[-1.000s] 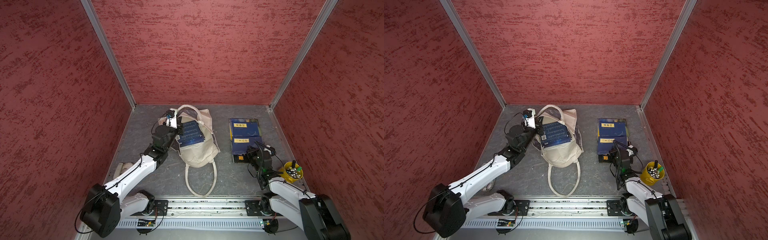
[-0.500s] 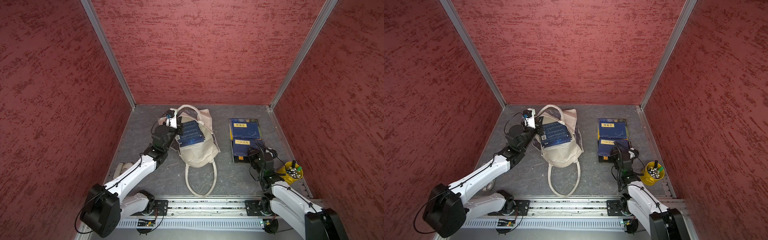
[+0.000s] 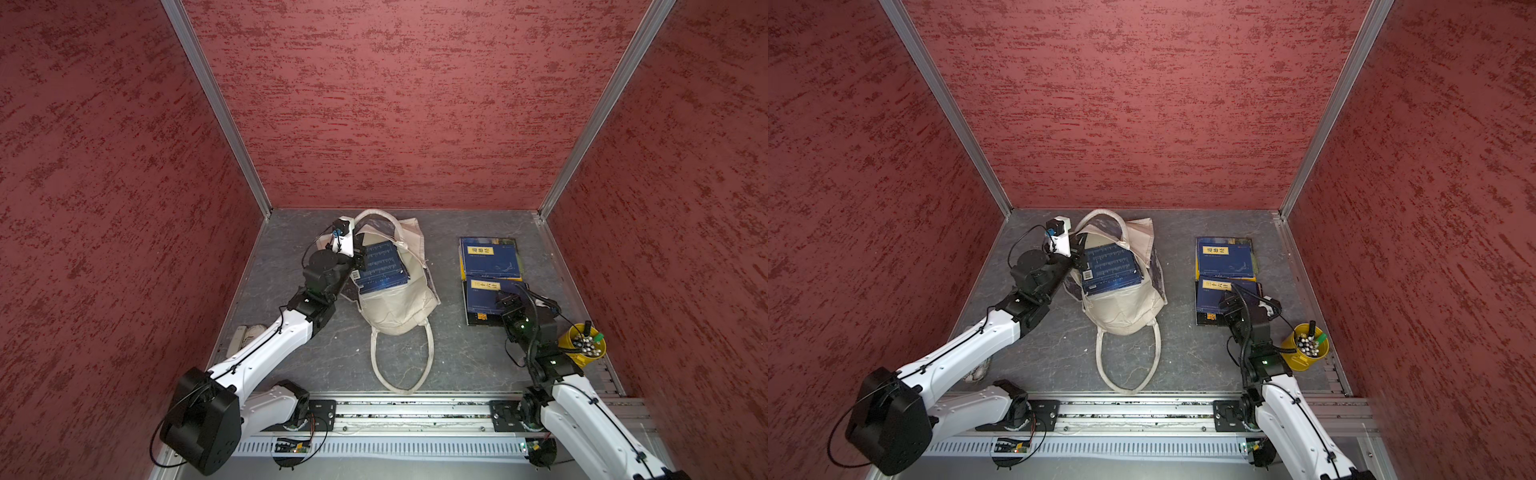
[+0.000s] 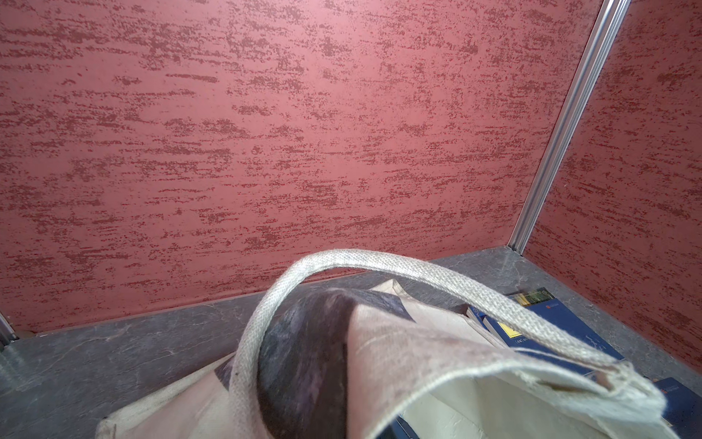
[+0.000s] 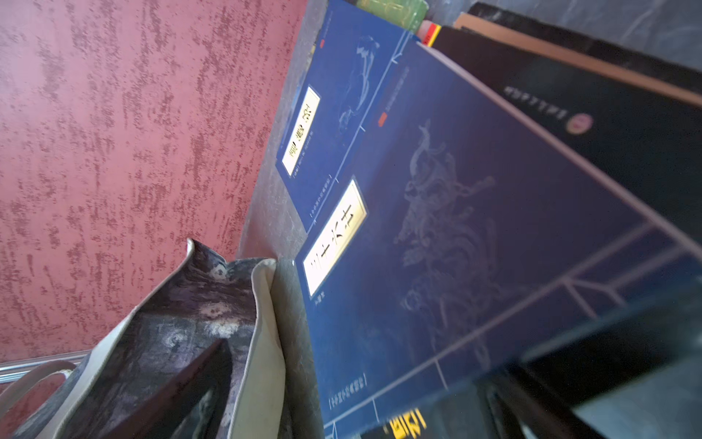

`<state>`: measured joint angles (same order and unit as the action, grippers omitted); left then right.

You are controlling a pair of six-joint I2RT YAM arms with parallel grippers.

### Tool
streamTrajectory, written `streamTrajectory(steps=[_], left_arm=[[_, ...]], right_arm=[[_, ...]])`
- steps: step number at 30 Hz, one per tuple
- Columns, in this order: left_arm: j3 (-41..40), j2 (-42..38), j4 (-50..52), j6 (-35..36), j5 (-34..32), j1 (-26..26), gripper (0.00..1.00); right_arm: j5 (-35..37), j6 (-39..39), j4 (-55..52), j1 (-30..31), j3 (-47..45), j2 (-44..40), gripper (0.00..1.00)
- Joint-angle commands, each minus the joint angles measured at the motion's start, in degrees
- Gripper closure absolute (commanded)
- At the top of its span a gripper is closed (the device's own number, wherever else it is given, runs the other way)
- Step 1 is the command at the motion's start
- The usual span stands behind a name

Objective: Take out the books from the canvas bag
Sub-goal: Place the book on the book.

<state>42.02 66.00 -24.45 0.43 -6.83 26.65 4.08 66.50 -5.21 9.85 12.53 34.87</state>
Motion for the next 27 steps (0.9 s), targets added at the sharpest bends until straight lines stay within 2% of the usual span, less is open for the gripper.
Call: streamTrajectory(steps=[1, 11, 13, 15, 17, 20, 23, 27], left_arm=[[0.9, -1.2, -2.4, -0.8, 2.9, -0.1, 1.0], [0.6, -1.2, -4.4, -1.2, 6.2, -0.3, 1.0], [0.8, -1.2, -4.5, -2.3, 7.3, -0.5, 1.0], [0.8, -1.2, -4.6, -2.7, 8.6, -0.7, 1.0], [0.9, -1.1, -4.9, -2.8, 9.3, -0.8, 1.0], [0.7, -1.0, -5.5, -3.3, 10.4, -1.0, 1.0], [0.6, -0.7, -5.5, -3.5, 11.3, -1.2, 1.0], [0.7, -0.6, -5.4, -3.8, 12.3, -1.3, 1.0]], right_arm=[[0.0, -1.2, -8.6, -0.6, 3.9, -2.5, 0.01], [-6.6, -0.8, -16.3, -0.6, 9.2, -4.5, 0.01], [-9.4, -1.4, -11.4, -0.4, 7.5, -6.5, 0.01], [-13.4, -0.6, -4.3, -0.1, 5.0, -8.3, 0.08], [-14.9, 0.7, 0.7, 1.7, 4.2, -7.6, 0.1], [-11.1, -0.9, 4.1, 9.2, 7.0, -1.5, 0.1], [-4.4, -1.6, 9.2, 20.1, 9.1, 4.0, 0.1], [9.3, -0.9, 13.5, 35.1, 11.7, 9.7, 0.11]])
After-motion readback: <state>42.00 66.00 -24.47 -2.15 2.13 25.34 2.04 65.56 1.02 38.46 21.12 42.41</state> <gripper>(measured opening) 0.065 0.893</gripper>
